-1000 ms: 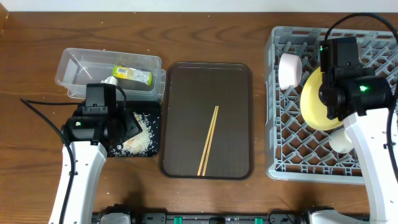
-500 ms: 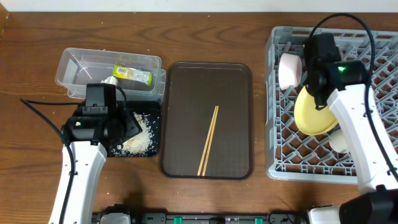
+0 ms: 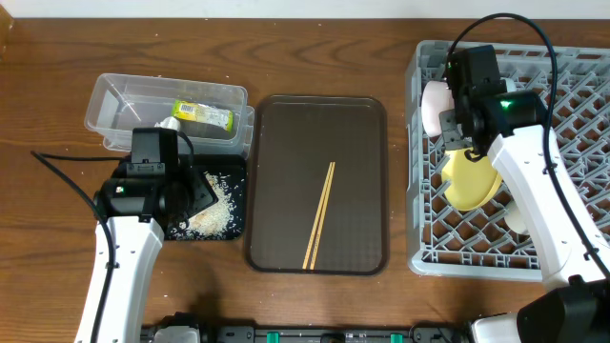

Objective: Sort waste into correct bins and load items into the dishwasher rack
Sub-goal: 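Lift the yellow plate with right gripper and stand it in the rack, then reach right gripper to the wooden chopsticks and grasp one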

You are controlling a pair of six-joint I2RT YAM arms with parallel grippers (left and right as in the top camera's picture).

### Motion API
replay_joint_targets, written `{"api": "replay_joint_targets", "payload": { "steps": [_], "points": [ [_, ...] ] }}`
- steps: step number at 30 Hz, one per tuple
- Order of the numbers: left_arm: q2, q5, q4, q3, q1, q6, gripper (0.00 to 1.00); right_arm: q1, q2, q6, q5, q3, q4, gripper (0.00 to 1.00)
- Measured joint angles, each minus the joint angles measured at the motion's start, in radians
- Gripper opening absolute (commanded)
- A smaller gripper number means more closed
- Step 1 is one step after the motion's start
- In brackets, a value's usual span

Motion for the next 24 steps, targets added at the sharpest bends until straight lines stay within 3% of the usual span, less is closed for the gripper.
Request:
{"api": "replay_joint_targets", "payload": {
  "steps": [6,9,13,24],
  "points": [
    [0.0,0.0,0.0,0.0,0.0,0.0,0.6,0.0,-0.084,0.029,-0.06,0.002,0.097,0.67],
    [0.0,0.0,0.0,0.0,0.0,0.0,0.6,0.0,-0.158,0.032,-0.146,0.006,0.155,0.65],
    [0.0,0.0,0.0,0.0,0.0,0.0,0.6,0.002,-0.217,0.037,-0.319,0.023,0.165,0.55],
    [0.0,0.0,0.0,0.0,0.0,0.0,0.6,0.204,-0.013,0.153,-0.505,0.025,-0.009,0.55]
  ]
}}
